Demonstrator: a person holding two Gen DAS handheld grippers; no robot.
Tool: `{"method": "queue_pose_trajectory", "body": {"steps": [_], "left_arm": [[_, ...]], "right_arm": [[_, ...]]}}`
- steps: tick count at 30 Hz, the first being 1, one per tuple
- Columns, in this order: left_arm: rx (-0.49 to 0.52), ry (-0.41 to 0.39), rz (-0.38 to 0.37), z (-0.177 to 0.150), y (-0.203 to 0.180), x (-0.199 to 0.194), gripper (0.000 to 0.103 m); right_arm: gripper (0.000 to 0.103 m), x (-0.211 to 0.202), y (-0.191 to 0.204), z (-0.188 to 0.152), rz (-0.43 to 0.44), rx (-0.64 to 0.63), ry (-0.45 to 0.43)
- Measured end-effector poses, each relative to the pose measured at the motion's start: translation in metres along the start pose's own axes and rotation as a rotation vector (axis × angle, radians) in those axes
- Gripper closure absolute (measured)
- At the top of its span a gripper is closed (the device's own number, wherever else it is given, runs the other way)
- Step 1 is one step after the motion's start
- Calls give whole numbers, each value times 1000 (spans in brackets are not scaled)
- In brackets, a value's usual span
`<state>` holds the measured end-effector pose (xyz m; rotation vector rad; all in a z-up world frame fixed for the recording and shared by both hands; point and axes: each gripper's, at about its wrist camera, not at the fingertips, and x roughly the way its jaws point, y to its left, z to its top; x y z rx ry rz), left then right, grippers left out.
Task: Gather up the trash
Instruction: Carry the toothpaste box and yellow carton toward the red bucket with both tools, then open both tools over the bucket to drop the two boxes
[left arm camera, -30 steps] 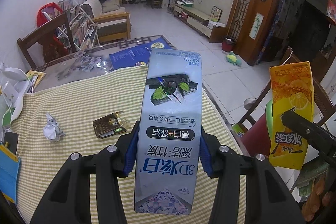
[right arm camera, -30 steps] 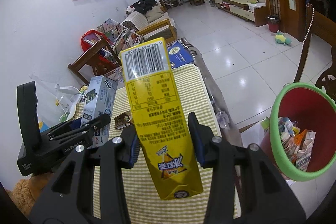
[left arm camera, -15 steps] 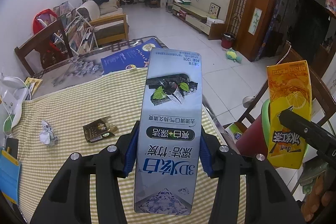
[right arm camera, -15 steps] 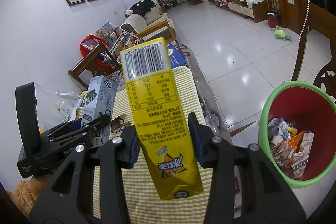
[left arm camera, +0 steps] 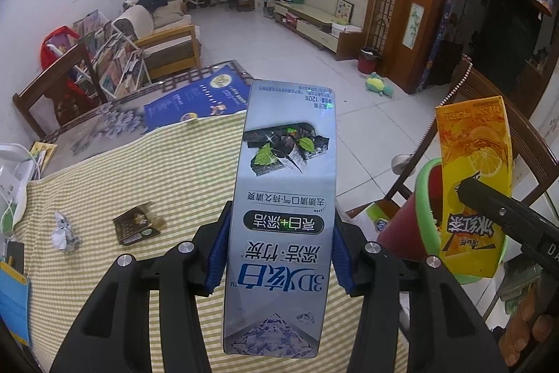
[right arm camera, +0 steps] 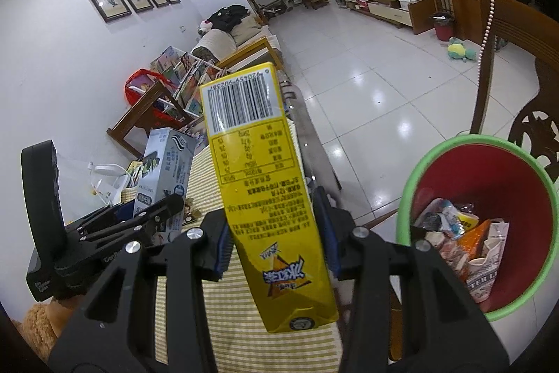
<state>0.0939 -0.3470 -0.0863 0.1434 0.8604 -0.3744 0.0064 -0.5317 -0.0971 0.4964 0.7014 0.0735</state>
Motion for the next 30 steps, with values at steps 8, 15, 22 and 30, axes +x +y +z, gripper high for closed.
{"method": "queue_pose_trajectory", "body": {"steps": [8, 15, 22, 30], "left_arm": [[40, 7, -22, 6, -34, 8, 56], [66, 14, -32, 10, -57, 13, 56], [85, 16, -35, 16, -78, 17, 56], [113, 33, -110, 24, -110, 28, 56]], "right_arm": [[62, -15, -30, 6, -22, 39, -18], [62, -23, -52, 9, -35, 66, -29], [62, -29, -74, 15, -40, 88, -33], [62, -38, -108, 16, -111, 122, -38]]}}
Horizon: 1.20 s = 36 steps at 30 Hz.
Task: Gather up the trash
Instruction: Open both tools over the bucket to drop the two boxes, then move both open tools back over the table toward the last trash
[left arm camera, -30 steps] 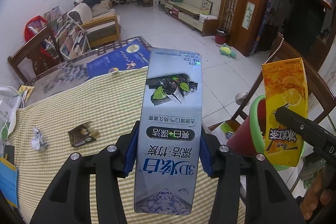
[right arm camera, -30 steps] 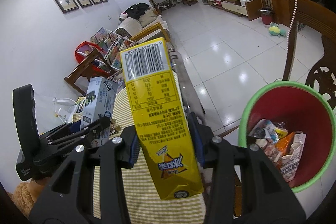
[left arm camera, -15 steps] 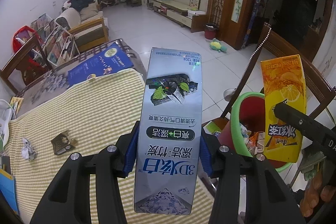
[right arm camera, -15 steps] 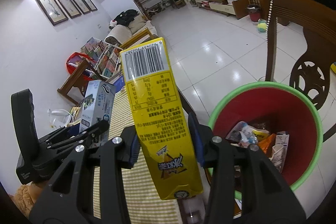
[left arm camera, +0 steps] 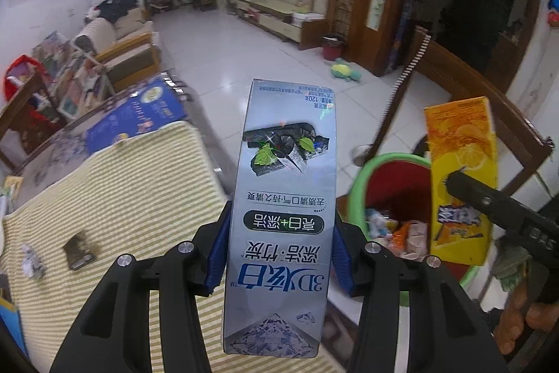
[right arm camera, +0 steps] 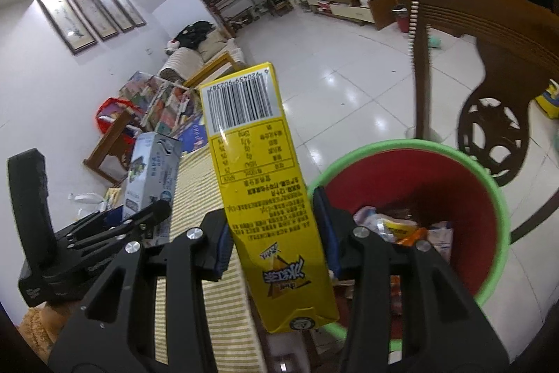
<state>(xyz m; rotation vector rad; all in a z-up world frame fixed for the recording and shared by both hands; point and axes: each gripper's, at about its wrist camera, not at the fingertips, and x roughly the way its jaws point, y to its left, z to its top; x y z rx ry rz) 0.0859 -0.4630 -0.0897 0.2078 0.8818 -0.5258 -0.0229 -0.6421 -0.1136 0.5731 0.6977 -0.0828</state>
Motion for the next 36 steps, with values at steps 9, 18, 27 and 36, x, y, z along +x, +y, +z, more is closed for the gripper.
{"method": "queue_pose_trajectory", "body": {"steps": [9, 18, 27, 36], "left_arm": [[136, 53, -214, 3, -71, 25, 56], [179, 65, -263, -5, -81, 33, 31], [-3, 68, -41, -40, 57, 20, 29], [-263, 94, 279, -117, 276, -33, 21]], "right_arm": [[62, -17, -65, -6, -169, 124, -10], [28, -38, -71, -23, -255, 174, -21], [23, -16, -4, -32, -183, 97, 4], [17, 76, 138, -69, -34, -72, 188]]}}
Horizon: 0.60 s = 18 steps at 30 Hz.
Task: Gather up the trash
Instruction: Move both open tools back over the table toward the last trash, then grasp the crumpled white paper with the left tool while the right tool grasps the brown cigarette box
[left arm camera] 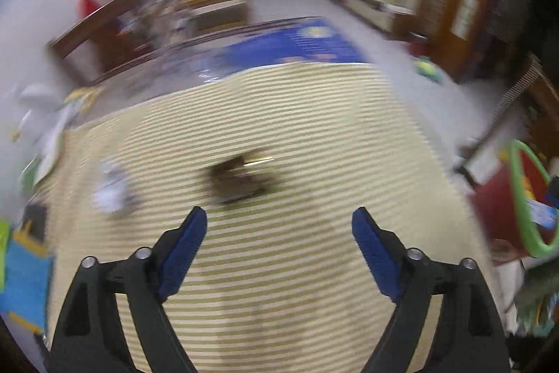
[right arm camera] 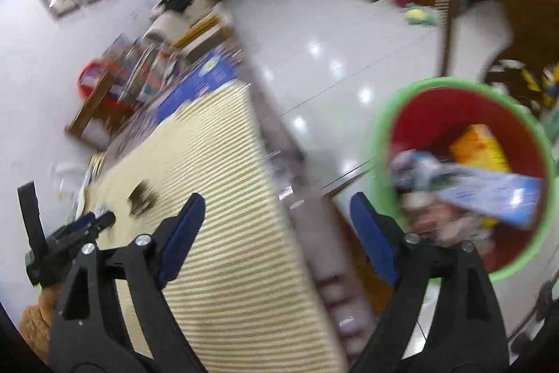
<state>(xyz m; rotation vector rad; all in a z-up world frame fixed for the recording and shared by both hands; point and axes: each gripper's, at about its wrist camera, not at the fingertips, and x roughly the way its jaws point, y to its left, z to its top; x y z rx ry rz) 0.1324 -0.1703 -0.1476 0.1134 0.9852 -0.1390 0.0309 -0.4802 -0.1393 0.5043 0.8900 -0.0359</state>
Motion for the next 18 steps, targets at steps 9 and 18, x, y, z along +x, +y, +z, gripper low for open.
{"method": "queue_pose_trajectory", "body": {"steps": [9, 18], "left_arm": [[-241, 68, 73, -11, 163, 43, 21], [-228, 100, -21, 8, 203, 96, 21]], "right_arm": [[12, 105, 154, -30, 53, -158, 133], [8, 184, 232, -40, -11, -218, 187]]}}
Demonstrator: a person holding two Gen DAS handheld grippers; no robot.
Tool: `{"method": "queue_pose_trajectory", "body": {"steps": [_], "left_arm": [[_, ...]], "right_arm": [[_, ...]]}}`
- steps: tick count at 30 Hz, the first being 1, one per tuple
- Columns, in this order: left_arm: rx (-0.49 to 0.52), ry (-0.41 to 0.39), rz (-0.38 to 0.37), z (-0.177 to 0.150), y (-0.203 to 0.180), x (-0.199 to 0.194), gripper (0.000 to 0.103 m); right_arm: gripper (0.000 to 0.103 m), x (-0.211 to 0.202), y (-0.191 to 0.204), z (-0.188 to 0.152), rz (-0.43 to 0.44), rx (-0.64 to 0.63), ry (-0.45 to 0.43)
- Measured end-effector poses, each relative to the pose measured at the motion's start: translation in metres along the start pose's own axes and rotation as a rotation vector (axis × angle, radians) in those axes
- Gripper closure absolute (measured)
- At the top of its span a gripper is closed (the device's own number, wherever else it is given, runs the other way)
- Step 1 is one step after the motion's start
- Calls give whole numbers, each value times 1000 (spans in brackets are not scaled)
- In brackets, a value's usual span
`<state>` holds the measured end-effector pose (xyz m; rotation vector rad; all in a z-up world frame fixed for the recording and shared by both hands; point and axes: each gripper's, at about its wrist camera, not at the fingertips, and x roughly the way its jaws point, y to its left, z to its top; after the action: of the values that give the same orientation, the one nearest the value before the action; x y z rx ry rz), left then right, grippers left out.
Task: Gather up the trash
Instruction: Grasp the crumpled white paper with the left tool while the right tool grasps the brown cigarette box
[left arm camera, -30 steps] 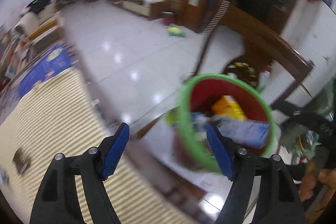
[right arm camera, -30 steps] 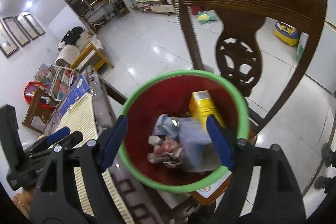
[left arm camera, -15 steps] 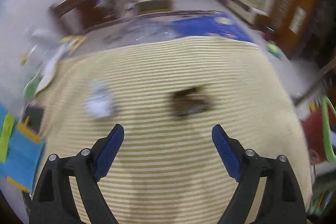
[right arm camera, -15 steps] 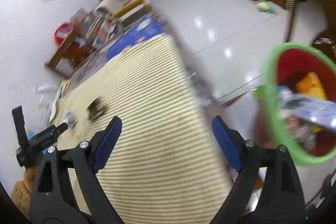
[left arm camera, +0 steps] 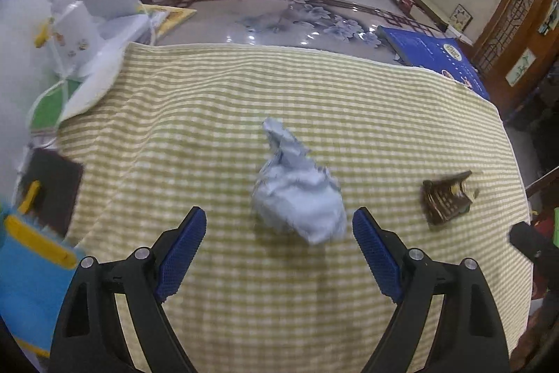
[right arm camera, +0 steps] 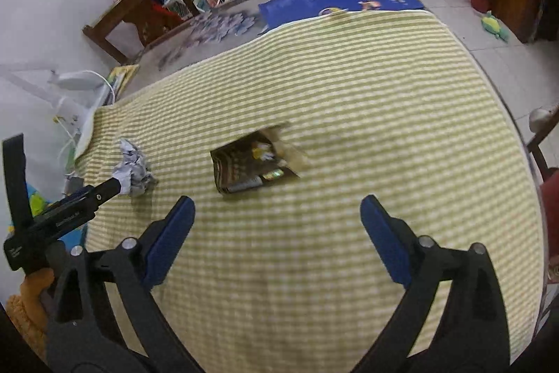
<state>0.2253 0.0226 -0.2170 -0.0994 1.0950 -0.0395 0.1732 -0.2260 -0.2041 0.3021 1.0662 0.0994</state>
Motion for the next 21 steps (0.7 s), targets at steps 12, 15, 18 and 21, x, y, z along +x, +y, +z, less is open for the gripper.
{"method": "queue_pose_trajectory", "body": {"steps": [12, 15, 18, 21], "left_arm": [[-59, 29, -51, 9, 10, 50, 21], [-63, 16, -54, 8, 11, 52, 24], [-60, 0, -80, 8, 8, 49, 45], [-75, 1, -84, 8, 9, 46, 47]], "right_arm": [[8, 67, 21, 18, -91, -66, 93], [8, 73, 24, 14, -118, -102, 97], [10, 74, 29, 13, -130, -150, 99], [29, 67, 33, 15, -127, -173, 74]]}}
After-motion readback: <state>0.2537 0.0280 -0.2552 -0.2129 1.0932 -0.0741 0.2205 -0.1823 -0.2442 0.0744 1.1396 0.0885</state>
